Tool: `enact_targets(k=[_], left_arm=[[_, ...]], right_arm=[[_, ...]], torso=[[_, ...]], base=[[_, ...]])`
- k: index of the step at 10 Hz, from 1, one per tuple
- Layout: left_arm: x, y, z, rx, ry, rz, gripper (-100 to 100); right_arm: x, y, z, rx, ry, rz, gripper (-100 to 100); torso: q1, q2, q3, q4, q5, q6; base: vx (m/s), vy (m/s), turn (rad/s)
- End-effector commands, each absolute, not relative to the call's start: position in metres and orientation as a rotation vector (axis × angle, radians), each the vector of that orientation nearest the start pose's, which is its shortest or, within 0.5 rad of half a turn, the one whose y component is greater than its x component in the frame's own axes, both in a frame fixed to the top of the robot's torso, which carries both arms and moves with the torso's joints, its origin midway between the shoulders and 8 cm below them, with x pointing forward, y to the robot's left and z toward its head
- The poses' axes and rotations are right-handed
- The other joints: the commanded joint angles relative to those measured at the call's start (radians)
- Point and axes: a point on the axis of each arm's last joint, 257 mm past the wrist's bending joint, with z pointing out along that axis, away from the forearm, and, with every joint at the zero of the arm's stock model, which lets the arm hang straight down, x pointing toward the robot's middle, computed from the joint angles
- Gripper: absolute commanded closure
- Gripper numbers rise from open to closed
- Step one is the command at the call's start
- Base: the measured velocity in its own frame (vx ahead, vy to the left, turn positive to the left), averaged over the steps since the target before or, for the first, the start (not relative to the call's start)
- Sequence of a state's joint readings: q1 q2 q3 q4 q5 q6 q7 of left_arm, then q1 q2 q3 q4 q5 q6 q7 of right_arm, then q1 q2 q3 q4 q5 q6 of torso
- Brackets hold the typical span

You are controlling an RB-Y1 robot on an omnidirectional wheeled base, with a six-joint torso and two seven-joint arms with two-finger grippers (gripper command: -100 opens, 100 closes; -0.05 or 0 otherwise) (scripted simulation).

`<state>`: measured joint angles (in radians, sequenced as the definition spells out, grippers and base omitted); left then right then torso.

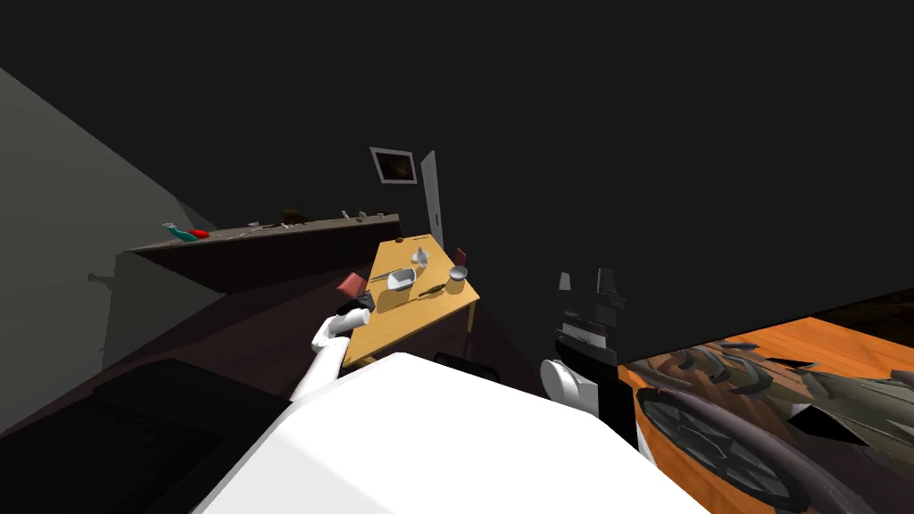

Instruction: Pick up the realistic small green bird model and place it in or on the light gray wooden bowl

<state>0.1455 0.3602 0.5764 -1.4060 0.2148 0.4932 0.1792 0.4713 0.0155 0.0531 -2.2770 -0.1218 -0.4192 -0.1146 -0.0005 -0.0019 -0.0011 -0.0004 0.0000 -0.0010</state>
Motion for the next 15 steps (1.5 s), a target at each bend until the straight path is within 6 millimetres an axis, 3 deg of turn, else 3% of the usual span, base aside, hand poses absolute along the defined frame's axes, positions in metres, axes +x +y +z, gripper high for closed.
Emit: enact_targets(k=[1,8,15], left_arm=[[0.335,0.647,-0.373,-2.058,0.859,-0.460,-100],[0.296,0.648,-0.437,-2.362,0.745,-0.384,-100],[0.272,0.631,-0.475,-2.602,0.650,-0.335,-100]], right_arm=[[0.361,-0.274,0.016,0.842,0.530,1.538,0],[0.361,-0.274,0.016,0.842,0.530,1.537,0],[0.361,-0.274,0.016,0.842,0.530,1.538,0]], torso=[[0.000,0.000,0.000,0.000,0.000,0.000],[0.000,-0.003,-0.002,-0.001,0.000,-0.001],[-0.002,-0.006,-0.003,-0.001,0.000,0.001]], base=[[0.020,-0.017,-0.225],[0.039,-0.018,-0.191],[0.061,-0.017,-0.196]])
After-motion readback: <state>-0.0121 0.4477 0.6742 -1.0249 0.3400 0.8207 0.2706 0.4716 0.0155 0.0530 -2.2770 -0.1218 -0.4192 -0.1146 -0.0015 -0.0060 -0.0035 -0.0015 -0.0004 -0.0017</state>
